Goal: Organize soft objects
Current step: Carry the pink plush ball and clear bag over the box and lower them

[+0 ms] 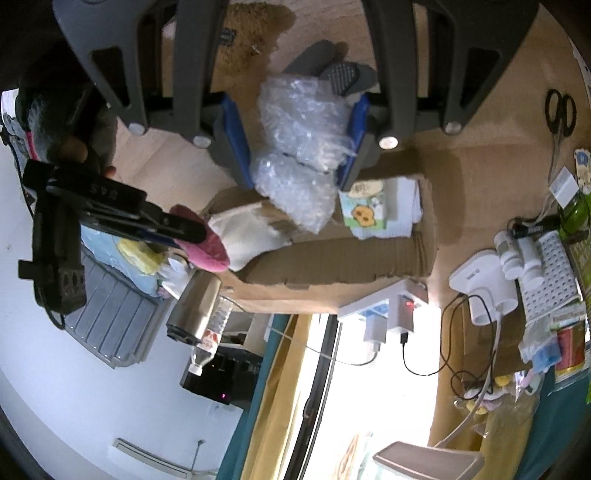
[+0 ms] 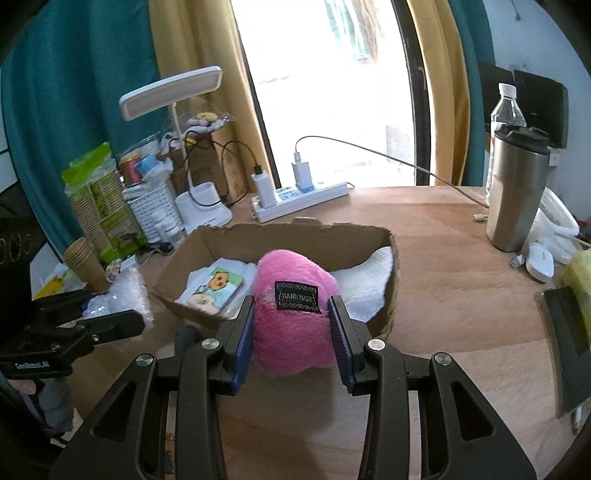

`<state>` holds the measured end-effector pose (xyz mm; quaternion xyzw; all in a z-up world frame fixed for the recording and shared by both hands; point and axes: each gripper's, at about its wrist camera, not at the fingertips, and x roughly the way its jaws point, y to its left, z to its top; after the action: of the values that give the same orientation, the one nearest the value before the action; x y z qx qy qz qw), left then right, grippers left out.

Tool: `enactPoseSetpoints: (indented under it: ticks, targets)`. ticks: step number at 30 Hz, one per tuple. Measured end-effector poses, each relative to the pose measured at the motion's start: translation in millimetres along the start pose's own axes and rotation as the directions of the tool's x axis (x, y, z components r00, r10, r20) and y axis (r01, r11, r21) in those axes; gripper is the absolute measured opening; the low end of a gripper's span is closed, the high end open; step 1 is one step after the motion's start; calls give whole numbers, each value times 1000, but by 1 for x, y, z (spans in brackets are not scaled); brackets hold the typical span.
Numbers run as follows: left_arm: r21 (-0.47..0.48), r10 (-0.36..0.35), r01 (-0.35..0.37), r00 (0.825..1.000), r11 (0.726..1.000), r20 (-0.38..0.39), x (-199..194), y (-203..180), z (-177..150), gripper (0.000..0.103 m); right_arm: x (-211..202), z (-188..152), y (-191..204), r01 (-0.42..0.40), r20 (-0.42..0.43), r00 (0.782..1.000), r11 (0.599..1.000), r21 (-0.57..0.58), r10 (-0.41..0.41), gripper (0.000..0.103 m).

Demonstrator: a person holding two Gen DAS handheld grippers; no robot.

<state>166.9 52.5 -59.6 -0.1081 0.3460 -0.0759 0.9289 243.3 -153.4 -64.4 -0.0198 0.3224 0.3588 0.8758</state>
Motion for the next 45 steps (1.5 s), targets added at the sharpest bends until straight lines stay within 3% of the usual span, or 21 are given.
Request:
enactPoseSetpoints:
  ticks: [21,25,29,32,38,45]
  targets:
    - [-13,16,-16,1000,1000,12,28,9,29,48,28,19,-39,49,-11,999,997,57,-49,42]
    - [-17,27,-27,1000,999,2,35,10,31,48,42,14,-48,57,-46,997,996,71,-54,52]
    - [-22,34,-34,999,999,-8,40,10,34,48,42,14,-50,10,-39,999,997,82,-7,66]
    - [-18,35,-35,999,999,-15,44,9,35,48,38,16,-50,-14,-19,1000,996,92,16,70]
    - [-15,35,-35,999,999,-26,52,4,37,48,28,19,-60,0,20,1000,993,116,-2,71]
    - [-7,40,-41,998,999,-37,60,-1,40,48,58,3,-77,63,-92,995,988,145,-50,71]
